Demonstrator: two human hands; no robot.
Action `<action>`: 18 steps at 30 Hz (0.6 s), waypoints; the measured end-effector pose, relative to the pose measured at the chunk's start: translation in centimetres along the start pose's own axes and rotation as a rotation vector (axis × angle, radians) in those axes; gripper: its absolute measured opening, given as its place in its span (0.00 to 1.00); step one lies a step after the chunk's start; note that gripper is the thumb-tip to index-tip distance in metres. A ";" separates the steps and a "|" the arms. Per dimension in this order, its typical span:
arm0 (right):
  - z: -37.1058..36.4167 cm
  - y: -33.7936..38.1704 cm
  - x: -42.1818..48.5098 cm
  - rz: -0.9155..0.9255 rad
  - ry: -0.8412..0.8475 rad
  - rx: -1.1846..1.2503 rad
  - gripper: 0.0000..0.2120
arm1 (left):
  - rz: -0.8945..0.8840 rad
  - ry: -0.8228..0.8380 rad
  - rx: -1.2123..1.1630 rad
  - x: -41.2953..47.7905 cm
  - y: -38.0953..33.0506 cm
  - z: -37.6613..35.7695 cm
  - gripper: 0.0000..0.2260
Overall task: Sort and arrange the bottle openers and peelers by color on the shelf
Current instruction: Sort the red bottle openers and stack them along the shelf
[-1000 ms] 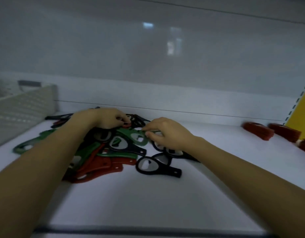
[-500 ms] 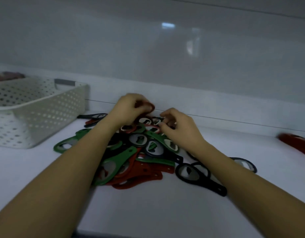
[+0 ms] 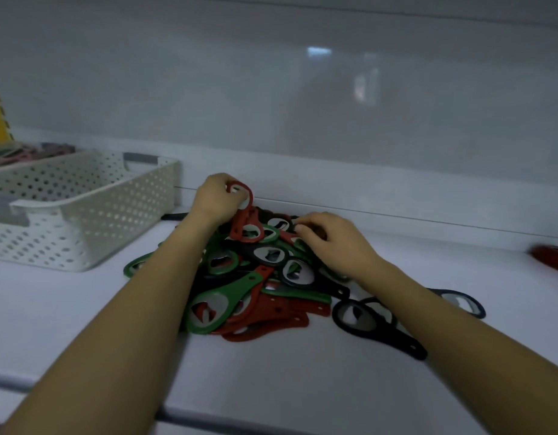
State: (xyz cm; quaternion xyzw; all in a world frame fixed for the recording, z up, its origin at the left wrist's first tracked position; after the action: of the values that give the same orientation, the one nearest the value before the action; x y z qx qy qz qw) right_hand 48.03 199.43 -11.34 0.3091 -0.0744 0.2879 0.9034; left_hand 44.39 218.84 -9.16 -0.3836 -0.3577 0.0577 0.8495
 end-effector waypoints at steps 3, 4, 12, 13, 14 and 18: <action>-1.0 -1.2 1.2 -0.208 0.060 -0.087 0.21 | 0.012 0.134 0.115 -0.6 -0.3 -0.8 0.08; -1.4 -1.7 1.5 -0.274 0.104 -0.050 0.24 | 0.000 0.166 0.155 -0.8 -0.6 -1.1 0.08; 1.5 -2.7 1.7 -0.284 -0.031 0.650 0.10 | -0.032 0.077 -0.188 -1.2 -2.7 -2.1 0.04; 2.2 -2.4 1.7 -0.245 -0.052 0.699 0.11 | 0.020 0.066 -0.326 -1.4 -2.7 -2.3 0.03; 2.7 -2.2 1.7 -0.216 -0.047 0.770 0.11 | 0.052 0.060 -0.395 -1.5 -2.8 -2.3 0.03; 2.9 -0.1 1.7 -0.115 0.124 0.925 0.11 | 0.152 0.269 -0.576 -2.5 -3.9 -3.1 0.12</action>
State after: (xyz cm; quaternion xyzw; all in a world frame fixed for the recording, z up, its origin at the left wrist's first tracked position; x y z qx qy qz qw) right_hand 49.62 198.51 -8.54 0.6649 0.1329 0.2583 0.6882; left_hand 43.85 213.30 -9.23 -0.6379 -0.2141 -0.0337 0.7390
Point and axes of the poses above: each hand's wrist, its own x-axis towards the middle knuckle, its own z-axis out of the back of the hand, y = z × x, the point moved 6 cm from there along x, towards the middle knuckle, and after that the axes turned 15 degrees about -z, right-handed, at the moved point
